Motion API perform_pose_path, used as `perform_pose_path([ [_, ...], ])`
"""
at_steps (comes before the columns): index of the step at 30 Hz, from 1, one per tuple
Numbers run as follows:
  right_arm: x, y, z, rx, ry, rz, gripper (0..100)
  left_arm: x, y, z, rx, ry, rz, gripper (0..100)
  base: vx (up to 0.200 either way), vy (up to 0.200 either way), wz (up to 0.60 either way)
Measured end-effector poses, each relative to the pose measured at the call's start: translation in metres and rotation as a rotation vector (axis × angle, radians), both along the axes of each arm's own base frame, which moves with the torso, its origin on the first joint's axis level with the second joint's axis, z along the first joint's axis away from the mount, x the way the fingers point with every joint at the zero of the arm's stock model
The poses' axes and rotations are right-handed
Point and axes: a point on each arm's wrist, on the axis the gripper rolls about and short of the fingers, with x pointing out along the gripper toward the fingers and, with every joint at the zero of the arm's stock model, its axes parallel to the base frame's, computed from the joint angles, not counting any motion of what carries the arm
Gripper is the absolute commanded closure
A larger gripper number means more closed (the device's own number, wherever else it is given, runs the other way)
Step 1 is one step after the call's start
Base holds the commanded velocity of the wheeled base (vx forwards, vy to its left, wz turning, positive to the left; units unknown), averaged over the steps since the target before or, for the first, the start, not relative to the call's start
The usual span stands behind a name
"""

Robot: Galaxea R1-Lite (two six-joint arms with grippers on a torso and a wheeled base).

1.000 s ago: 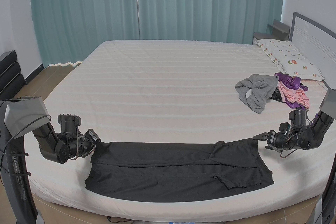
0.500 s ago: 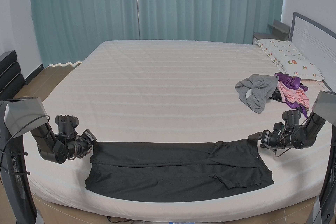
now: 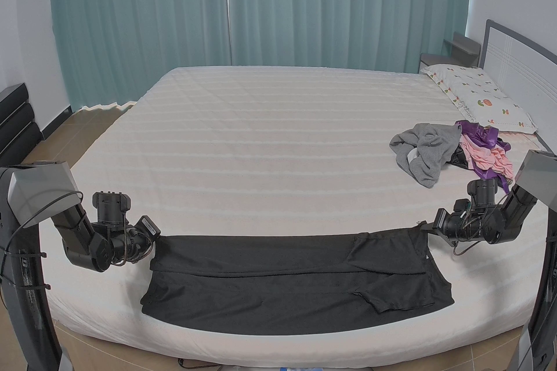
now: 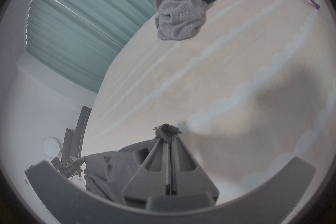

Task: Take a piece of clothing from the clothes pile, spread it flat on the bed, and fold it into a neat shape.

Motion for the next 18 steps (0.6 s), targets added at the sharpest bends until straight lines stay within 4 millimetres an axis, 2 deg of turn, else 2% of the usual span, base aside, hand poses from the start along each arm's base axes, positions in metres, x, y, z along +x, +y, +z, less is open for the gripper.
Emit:
perform_pose_path([
  [6, 0.0029, -0.0008, 0.0031, 0.019, -0.046, -0.026, 100, -0.0002, -0.0002, 0.0, -0.001, 0.001, -0.001, 100, 0.0, 0.0, 0.0],
  [7, 0.0026, -0.0007, 0.0026, 0.017, -0.044, -0.029, 0, -0.0006, -0.0007, -0.0001, -0.001, 0.001, -0.002, 100, 0.0, 0.0, 0.0],
  [8, 0.0022, -0.0006, 0.002, 0.017, -0.042, -0.029, 0, -0.0009, -0.0008, -0.0001, -0.001, 0.002, -0.002, 100, 0.0, 0.0, 0.0],
  [9, 0.0015, -0.0006, 0.0011, 0.017, -0.038, -0.03, 0, -0.001, -0.0013, 0.0001, -0.002, 0.003, -0.003, 0, 0.0, 0.0, 0.0],
  [18, -0.0039, -0.0003, 0.0044, 0.026, -0.031, -0.038, 0, -0.0054, -0.0011, 0.0024, -0.017, 0.009, -0.002, 0, 0.0, 0.0, 0.0],
])
